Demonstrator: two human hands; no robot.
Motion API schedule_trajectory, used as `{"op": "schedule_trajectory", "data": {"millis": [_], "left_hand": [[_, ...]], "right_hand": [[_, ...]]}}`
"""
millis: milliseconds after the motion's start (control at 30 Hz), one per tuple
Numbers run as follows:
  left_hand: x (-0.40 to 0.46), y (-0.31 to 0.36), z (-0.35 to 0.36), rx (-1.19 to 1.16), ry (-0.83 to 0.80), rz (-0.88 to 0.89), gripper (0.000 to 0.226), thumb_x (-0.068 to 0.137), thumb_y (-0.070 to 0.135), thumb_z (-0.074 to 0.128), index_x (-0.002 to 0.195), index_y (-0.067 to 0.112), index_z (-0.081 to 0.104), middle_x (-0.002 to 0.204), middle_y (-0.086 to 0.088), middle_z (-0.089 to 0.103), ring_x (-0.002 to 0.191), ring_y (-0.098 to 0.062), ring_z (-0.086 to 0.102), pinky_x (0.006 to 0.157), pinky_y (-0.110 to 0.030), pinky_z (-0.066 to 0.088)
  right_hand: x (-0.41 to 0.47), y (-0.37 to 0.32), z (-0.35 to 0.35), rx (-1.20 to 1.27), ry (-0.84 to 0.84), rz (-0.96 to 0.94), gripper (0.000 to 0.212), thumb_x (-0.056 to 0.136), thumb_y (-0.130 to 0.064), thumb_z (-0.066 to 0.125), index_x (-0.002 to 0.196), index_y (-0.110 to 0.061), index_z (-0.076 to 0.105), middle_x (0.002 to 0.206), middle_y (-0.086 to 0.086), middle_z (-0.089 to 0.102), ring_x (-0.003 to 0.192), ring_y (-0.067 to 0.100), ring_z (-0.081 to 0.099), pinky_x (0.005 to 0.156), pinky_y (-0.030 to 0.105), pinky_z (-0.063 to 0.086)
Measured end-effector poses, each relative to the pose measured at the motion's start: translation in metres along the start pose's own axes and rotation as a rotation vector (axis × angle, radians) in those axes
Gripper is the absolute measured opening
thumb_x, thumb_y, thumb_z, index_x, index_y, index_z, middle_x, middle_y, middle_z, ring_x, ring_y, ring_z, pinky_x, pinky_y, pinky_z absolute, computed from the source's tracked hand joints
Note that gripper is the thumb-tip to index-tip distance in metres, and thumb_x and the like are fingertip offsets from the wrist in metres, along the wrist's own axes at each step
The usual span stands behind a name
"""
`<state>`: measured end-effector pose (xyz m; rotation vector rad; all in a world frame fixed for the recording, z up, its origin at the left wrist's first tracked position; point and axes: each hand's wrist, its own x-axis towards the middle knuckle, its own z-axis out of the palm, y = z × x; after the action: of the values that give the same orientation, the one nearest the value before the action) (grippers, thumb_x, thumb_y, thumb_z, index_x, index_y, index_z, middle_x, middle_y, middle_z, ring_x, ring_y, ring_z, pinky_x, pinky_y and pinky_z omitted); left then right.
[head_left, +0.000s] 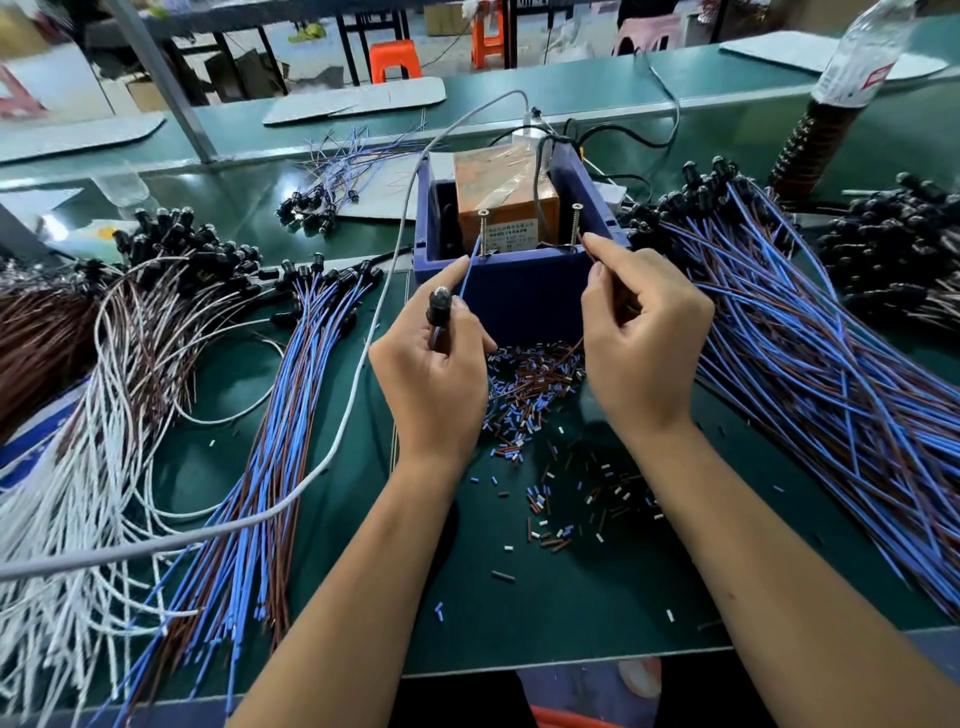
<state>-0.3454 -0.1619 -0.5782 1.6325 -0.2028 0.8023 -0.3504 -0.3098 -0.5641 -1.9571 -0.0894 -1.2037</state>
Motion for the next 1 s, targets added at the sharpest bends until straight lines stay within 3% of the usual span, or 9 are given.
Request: {"op": "schedule_trajectory", "data": {"millis": [200, 333, 500, 533, 633, 733, 800, 933, 1000], "left_hand": [[0.0, 0.006, 0.0, -0.012, 0.058, -0.027, 0.037, 0.094, 0.004, 0.051, 0.109, 0.028, 0.074, 0.057, -0.019, 0.051, 0.05, -0.04, 0.044, 0.046, -0.049, 0.04], [-0.001, 0.004, -0.001, 0.055, 0.082, 0.006, 0.037, 0.093, -0.001, 0.051, 0.109, 0.02, 0.077, 0.05, 0.008, 0.038, 0.046, -0.012, 0.032, 0.049, -0.034, 0.034], [0.0, 0.009, -0.003, 0.029, 0.087, -0.017, 0.036, 0.094, -0.003, 0.051, 0.108, 0.016, 0.078, 0.053, 0.006, 0.032, 0.047, -0.023, 0.031, 0.053, -0.017, 0.037], [0.0, 0.01, -0.003, 0.035, 0.085, -0.013, 0.036, 0.094, -0.003, 0.052, 0.108, 0.016, 0.078, 0.053, 0.004, 0.032, 0.047, -0.023, 0.03, 0.053, -0.017, 0.037], [0.001, 0.011, -0.003, 0.038, 0.096, -0.033, 0.037, 0.093, -0.001, 0.051, 0.106, 0.024, 0.076, 0.056, 0.007, 0.041, 0.046, -0.016, 0.03, 0.05, -0.039, 0.033], [0.0, 0.012, -0.005, 0.011, 0.178, -0.032, 0.033, 0.094, 0.0, 0.052, 0.105, 0.021, 0.075, 0.064, 0.014, 0.059, 0.048, -0.002, 0.041, 0.05, -0.02, 0.032], [0.0, 0.015, -0.003, -0.039, 0.237, -0.041, 0.03, 0.093, -0.002, 0.052, 0.104, 0.014, 0.075, 0.069, 0.016, 0.064, 0.053, -0.001, 0.047, 0.055, -0.016, 0.037], [0.0, 0.041, 0.025, -0.178, 0.149, -0.166, 0.026, 0.093, 0.001, 0.052, 0.101, 0.003, 0.077, 0.057, 0.008, 0.047, 0.05, -0.009, 0.037, 0.05, -0.023, 0.03], [-0.001, 0.063, 0.05, -0.169, 0.064, -0.224, 0.025, 0.092, 0.001, 0.054, 0.095, 0.01, 0.078, 0.054, 0.013, 0.048, 0.046, -0.004, 0.037, 0.047, -0.017, 0.03]], "right_hand": [[0.0, 0.002, 0.0, 0.013, 0.006, -0.011, 0.024, 0.101, 0.0, 0.058, 0.116, 0.0, 0.077, 0.086, 0.009, 0.073, 0.073, 0.02, 0.065, 0.065, 0.03, 0.052], [0.001, 0.002, 0.0, 0.0, 0.0, -0.009, 0.024, 0.101, 0.0, 0.058, 0.116, 0.0, 0.077, 0.083, 0.009, 0.072, 0.069, 0.019, 0.062, 0.062, 0.021, 0.045], [0.001, -0.001, -0.001, 0.002, -0.009, -0.006, 0.024, 0.102, 0.0, 0.058, 0.116, 0.001, 0.077, 0.084, 0.008, 0.071, 0.069, 0.018, 0.062, 0.061, 0.023, 0.046], [0.001, -0.001, -0.001, 0.002, -0.01, -0.005, 0.024, 0.102, 0.0, 0.058, 0.116, 0.001, 0.077, 0.084, 0.008, 0.072, 0.07, 0.018, 0.062, 0.062, 0.022, 0.046], [0.001, -0.001, -0.001, 0.0, -0.012, 0.006, 0.024, 0.101, 0.0, 0.058, 0.117, 0.001, 0.076, 0.088, 0.009, 0.073, 0.074, 0.018, 0.065, 0.066, 0.022, 0.05], [0.0, -0.002, -0.003, 0.016, 0.005, 0.046, 0.024, 0.1, -0.001, 0.06, 0.117, 0.0, 0.076, 0.099, 0.008, 0.077, 0.088, 0.015, 0.071, 0.079, 0.021, 0.055], [0.0, -0.004, -0.006, 0.043, 0.031, 0.095, 0.025, 0.099, -0.003, 0.061, 0.118, -0.002, 0.076, 0.102, 0.005, 0.077, 0.091, 0.011, 0.071, 0.082, 0.023, 0.057], [0.0, -0.003, -0.021, 0.071, 0.109, 0.179, 0.024, 0.098, -0.006, 0.062, 0.117, -0.009, 0.077, 0.083, -0.006, 0.069, 0.072, 0.004, 0.062, 0.069, 0.022, 0.052], [0.009, 0.003, -0.038, 0.072, 0.173, 0.243, 0.024, 0.098, -0.01, 0.062, 0.118, -0.011, 0.076, 0.08, -0.006, 0.067, 0.068, 0.012, 0.063, 0.066, 0.034, 0.055]]}}
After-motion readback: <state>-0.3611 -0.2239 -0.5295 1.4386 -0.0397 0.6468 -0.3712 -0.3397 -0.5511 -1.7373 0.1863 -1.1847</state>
